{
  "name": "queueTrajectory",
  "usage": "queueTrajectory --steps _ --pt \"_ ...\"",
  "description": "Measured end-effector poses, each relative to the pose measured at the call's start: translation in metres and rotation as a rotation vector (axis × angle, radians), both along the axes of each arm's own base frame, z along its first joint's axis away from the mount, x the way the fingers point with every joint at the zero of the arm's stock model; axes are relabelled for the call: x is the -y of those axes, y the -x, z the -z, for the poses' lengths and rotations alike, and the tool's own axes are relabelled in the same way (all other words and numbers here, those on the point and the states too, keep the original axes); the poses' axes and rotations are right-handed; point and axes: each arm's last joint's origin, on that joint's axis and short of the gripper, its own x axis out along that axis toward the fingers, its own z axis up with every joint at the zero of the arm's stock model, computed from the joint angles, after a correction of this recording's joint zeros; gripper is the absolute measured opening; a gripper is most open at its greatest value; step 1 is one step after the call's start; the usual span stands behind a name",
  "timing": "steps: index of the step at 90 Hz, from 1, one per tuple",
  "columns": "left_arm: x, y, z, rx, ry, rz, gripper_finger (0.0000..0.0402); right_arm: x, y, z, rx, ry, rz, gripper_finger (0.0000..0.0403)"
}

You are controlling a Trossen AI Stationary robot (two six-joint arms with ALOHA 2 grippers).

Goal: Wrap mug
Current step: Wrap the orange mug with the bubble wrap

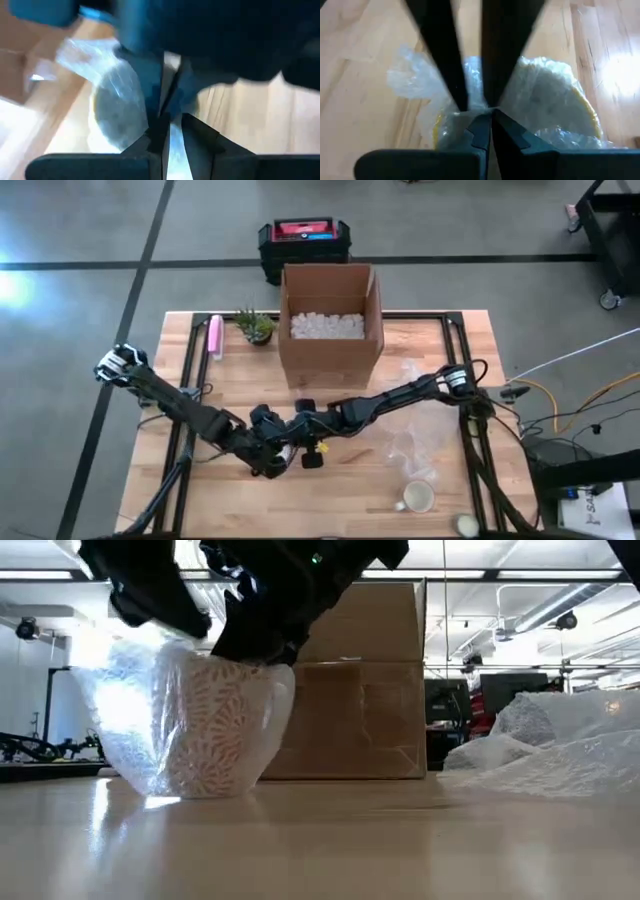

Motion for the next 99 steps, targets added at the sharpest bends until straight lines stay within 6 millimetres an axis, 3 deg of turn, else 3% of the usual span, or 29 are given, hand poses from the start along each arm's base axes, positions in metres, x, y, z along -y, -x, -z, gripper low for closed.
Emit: queueTrajectory --steps 28,57,71,80,99 --pt "0.001 -0.006 0.015 -0.057 -0.040 -0.011 0.0036 0.001 0.002 -0.007 0.005 0.013 -0.011 0.0002" --pt "0.000 -0.006 0.016 -0.066 -0.035 -0.016 0.0036 0.009 0.013 -0.064 -0.110 0.088 -0.056 0.0002" --pt "0.000 -0.005 0.016 -0.066 -0.031 -0.019 0.0036 0.017 0.015 -0.080 -0.133 0.208 -0.015 0.0002" --pt "0.001 -0.005 0.016 -0.066 -0.029 -0.020 0.0036 0.023 0.011 -0.072 -0.100 0.228 0.009 0.0002" --pt "0.001 -0.005 0.017 -0.071 -0.032 -0.015 0.0036 0.020 0.004 -0.024 -0.133 0.212 -0.009 0.0002"
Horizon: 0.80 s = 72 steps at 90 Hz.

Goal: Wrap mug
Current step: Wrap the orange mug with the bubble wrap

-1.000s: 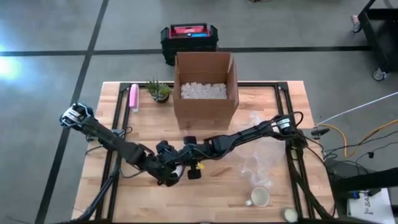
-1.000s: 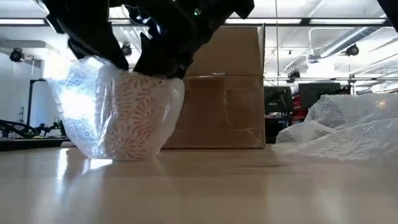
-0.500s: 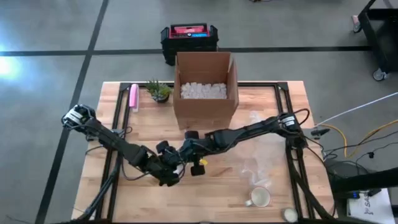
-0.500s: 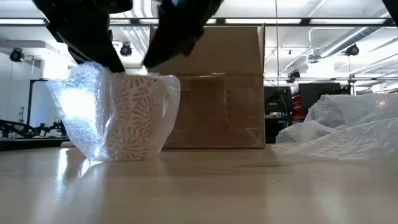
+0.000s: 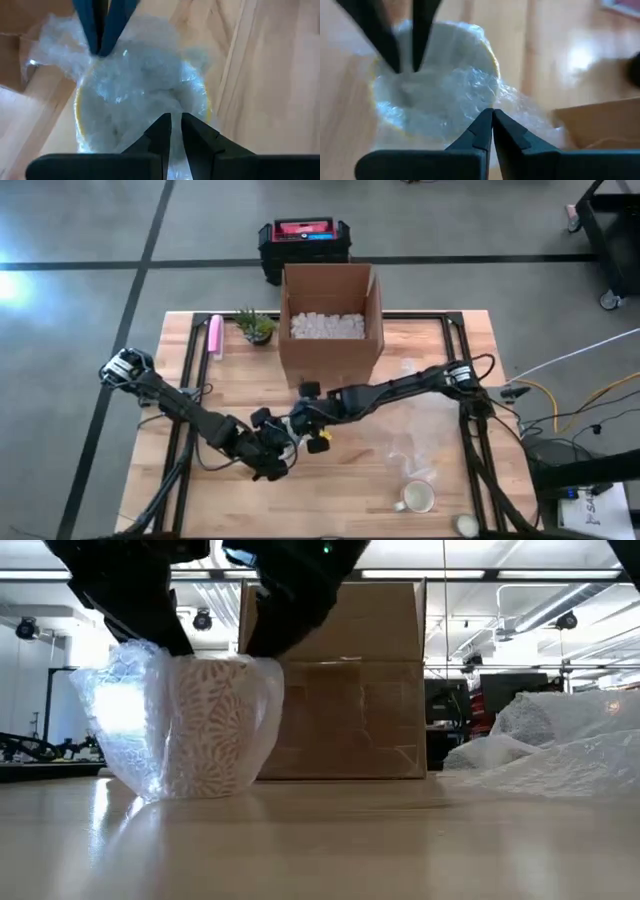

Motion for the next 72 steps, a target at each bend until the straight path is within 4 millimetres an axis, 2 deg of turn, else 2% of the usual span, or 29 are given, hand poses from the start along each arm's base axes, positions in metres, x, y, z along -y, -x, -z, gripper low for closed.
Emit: queueTrajectory --steps 9,21,38,51,72 --pt "-0.001 0.000 0.000 0.002 -0.013 0.002 0.0036 -0.002 -0.004 0.018 -0.025 0.023 0.002 0.0002" --pt "0.000 0.000 0.000 -0.001 -0.010 0.016 0.0036 -0.011 -0.004 0.027 -0.030 0.016 -0.022 0.0002" --pt "-0.001 0.001 0.001 -0.007 -0.023 0.017 0.0036 -0.023 -0.004 0.024 -0.011 -0.026 -0.065 0.0002" --pt "-0.001 0.001 0.001 -0.008 -0.032 0.012 0.0036 -0.025 -0.004 0.023 -0.008 -0.022 -0.069 0.0002" --pt "-0.001 0.002 0.000 -0.005 -0.035 0.012 0.0036 -0.034 -0.005 0.010 0.011 -0.014 -0.084 0.0002"
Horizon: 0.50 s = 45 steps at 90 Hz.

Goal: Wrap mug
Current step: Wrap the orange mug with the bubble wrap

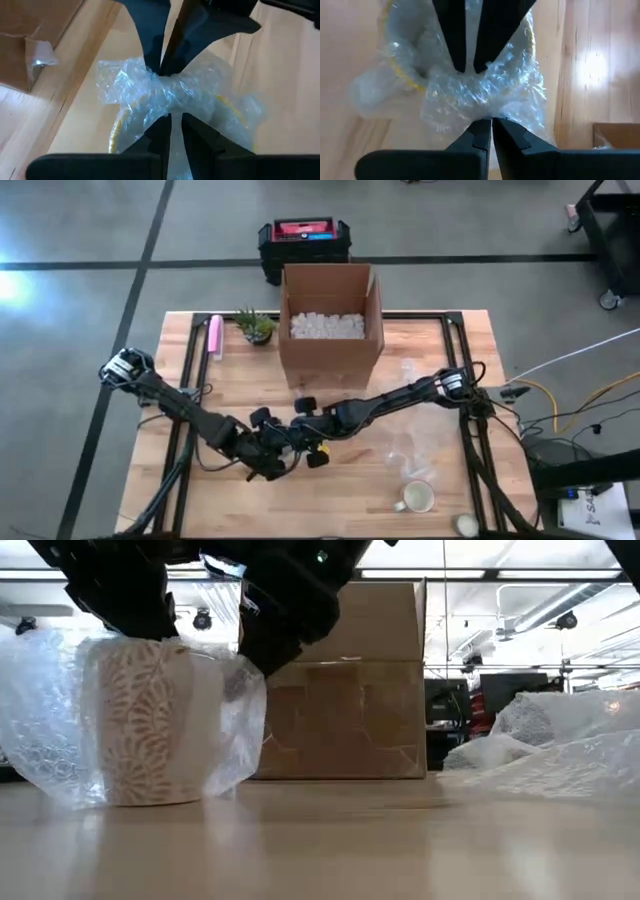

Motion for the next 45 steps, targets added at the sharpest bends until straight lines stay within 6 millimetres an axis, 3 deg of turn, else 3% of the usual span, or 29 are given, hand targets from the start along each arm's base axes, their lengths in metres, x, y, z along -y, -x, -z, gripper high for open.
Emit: queueTrajectory --steps 33,45 --pt "-0.001 0.004 0.013 -0.009 0.042 0.008 0.0036 -0.007 0.001 -0.005 -0.008 0.008 -0.015 0.0002" --pt "-0.001 0.004 0.009 -0.023 0.062 0.029 0.0036 -0.003 0.002 -0.003 -0.022 0.001 -0.004 0.0002"
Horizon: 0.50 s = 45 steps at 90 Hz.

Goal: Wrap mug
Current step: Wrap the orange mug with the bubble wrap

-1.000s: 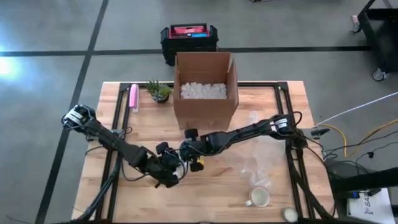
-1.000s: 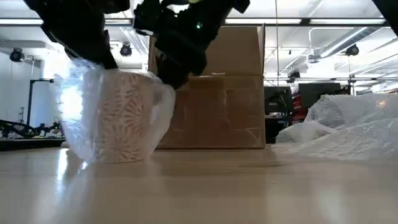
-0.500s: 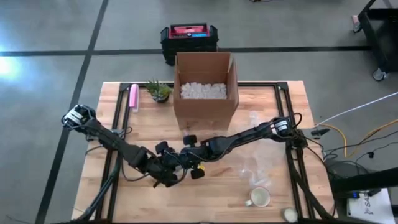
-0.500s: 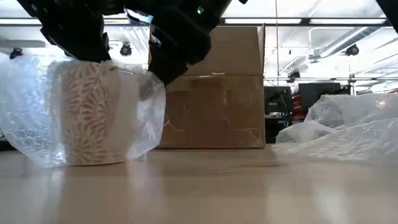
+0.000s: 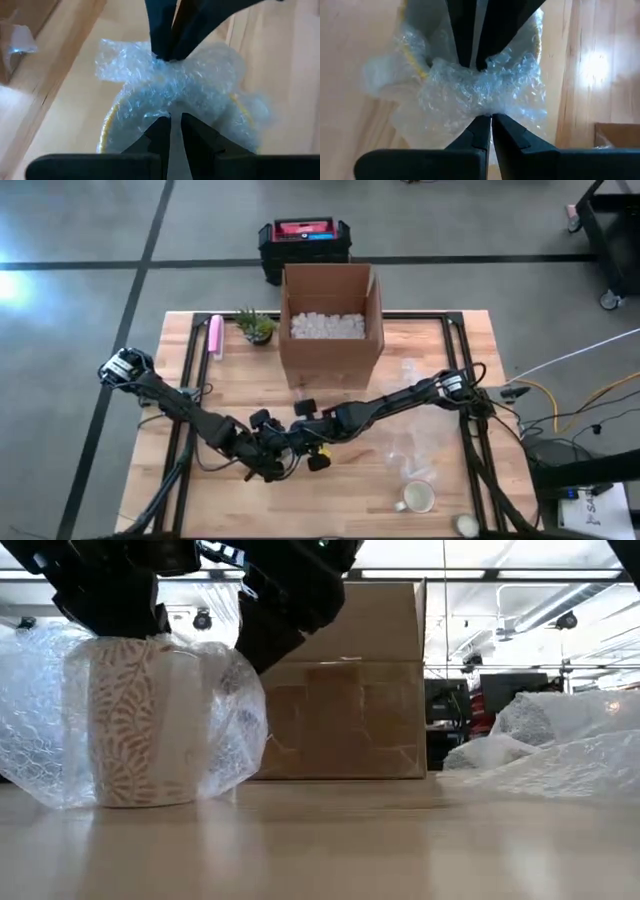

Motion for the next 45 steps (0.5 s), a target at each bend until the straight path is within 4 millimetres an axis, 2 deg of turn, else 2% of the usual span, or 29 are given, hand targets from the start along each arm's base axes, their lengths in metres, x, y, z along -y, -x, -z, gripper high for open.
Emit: queueTrajectory --steps 24,35,45 --pt "-0.002 0.010 -0.043 0.123 0.045 0.036 0.0036 0.002 -0.001 -0.003 0.008 -0.001 0.008 0.0002" --pt "-0.005 0.012 -0.047 0.149 0.012 0.019 0.0036 0.003 0.000 -0.003 0.005 0.001 0.010 0.0002" --pt "-0.005 0.008 -0.038 0.133 -0.007 0.010 0.0036 0.003 0.000 -0.002 -0.003 0.004 0.011 0.0002"
